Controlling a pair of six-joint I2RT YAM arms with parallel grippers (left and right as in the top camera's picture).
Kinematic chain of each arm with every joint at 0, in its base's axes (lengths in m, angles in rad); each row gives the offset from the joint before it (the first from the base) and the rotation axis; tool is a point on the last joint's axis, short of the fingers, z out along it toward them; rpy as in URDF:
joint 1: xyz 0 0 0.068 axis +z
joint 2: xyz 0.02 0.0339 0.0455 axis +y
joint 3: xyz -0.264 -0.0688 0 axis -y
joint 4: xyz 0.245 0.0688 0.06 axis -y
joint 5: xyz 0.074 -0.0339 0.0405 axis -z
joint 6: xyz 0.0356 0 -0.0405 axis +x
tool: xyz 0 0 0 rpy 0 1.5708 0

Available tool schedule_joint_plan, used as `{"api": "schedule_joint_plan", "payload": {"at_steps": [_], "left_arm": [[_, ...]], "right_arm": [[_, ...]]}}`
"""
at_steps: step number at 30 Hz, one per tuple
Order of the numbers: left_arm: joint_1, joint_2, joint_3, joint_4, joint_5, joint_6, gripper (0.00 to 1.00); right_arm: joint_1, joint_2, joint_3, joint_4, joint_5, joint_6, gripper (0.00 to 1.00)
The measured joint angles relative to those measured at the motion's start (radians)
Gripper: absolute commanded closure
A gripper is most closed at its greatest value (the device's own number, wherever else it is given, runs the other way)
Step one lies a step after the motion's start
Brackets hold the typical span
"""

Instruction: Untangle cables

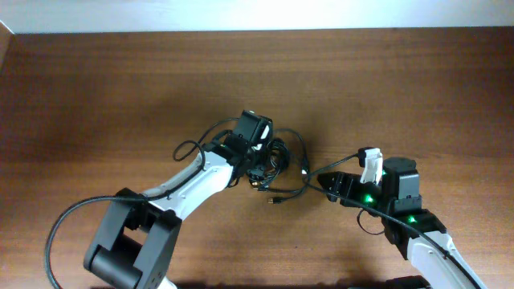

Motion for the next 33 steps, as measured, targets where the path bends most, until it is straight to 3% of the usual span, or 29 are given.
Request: {"api": "schedule_joint_plan", "payload": {"at_steps": [12, 19, 33], "left_arm": [[0.0, -0.192, 0.0, -0.055, 0.185, 0.411, 1.0], [0.0, -0.454, 0.0, -0.105, 0.218, 0.634, 1.0], [0.0, -0.613, 0.0, -0.211, 0.225, 0.693, 1.0]], "right_arm": [[0.0, 0.0, 0.07, 0.014, -0.219, -0.019, 0.21], [0.0, -0.01, 0.083, 0.025, -0.325, -0.022, 0.21], [0.0, -0.198, 0.089, 0.123, -0.553, -0.017, 0.21]]}}
